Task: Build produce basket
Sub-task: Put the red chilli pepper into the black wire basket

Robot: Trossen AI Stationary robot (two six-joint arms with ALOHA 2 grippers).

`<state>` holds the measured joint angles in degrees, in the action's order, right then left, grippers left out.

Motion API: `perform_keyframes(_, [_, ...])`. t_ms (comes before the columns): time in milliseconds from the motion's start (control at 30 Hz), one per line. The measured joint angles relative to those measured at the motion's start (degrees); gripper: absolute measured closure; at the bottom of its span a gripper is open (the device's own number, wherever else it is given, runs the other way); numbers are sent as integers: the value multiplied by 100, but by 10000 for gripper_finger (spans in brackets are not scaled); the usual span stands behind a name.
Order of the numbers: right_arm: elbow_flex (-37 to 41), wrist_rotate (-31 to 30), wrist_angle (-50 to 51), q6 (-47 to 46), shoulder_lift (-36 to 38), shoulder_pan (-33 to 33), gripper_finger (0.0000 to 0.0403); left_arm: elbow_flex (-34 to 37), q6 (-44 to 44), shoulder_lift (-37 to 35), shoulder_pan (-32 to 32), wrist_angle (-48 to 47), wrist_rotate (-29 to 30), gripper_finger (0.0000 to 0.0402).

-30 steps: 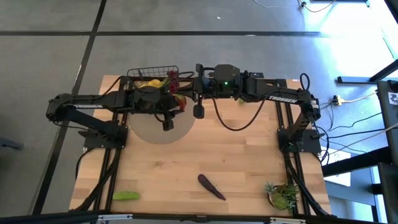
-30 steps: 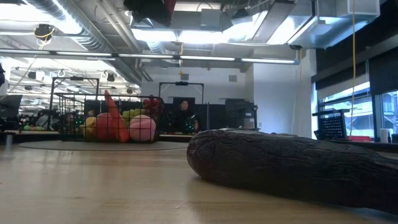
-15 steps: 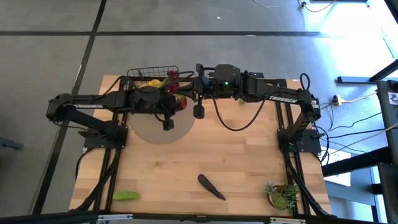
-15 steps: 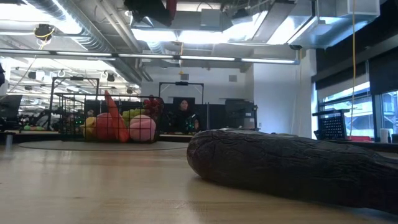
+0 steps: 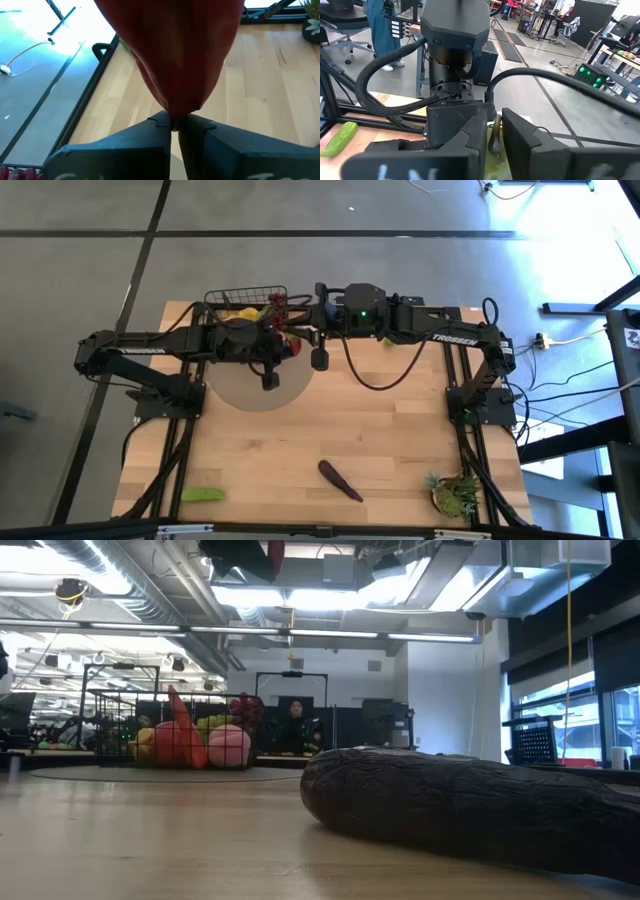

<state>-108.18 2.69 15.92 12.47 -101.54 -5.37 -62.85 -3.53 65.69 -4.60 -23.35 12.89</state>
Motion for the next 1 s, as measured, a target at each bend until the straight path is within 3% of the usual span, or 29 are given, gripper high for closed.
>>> perform_keyframes(533, [0,-10,319,198,0,0,219,1,195,-182,0,-664,12,401])
perform_keyframes(1000, [0,-8,460,454,201,0,211,9,794,-783,-262,-1932,1021,401])
